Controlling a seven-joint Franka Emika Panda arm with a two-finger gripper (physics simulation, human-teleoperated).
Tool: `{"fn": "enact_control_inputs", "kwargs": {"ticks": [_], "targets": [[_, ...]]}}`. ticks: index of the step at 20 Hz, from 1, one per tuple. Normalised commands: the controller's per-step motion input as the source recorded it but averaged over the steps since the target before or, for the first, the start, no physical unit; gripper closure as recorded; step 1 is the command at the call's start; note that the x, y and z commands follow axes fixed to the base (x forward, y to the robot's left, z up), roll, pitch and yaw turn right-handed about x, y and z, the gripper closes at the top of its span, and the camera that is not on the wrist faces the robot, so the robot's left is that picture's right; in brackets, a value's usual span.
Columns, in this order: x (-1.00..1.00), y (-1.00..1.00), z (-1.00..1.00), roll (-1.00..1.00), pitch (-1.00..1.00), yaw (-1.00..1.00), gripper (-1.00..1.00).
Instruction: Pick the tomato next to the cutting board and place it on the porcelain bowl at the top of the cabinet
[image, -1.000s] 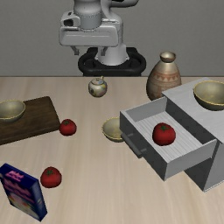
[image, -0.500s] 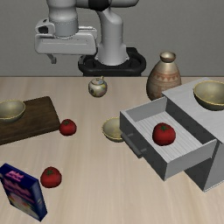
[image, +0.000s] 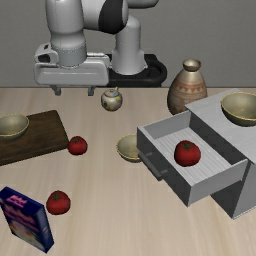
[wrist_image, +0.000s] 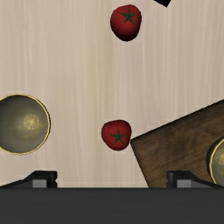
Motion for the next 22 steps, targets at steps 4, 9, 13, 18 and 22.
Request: {"fn": "enact_control_inputs", "kwargs": {"ticks": [4, 9, 13, 18, 22], "targets": [[0.0, 0.0, -1.0, 0.0, 0.0, 0.0, -1.0], [0.0, 0.0, -1.0, 0.0, 0.0, 0.0, -1.0], [0.0, 0.0, -1.0, 0.0, 0.0, 0.0, -1.0], [-0.2, -0.2, -0.6, 0.0, 0.0, 0.0, -1.0], [0.0, 0.0, -0.5, 0.0, 0.0, 0.0, 1.0]]}}
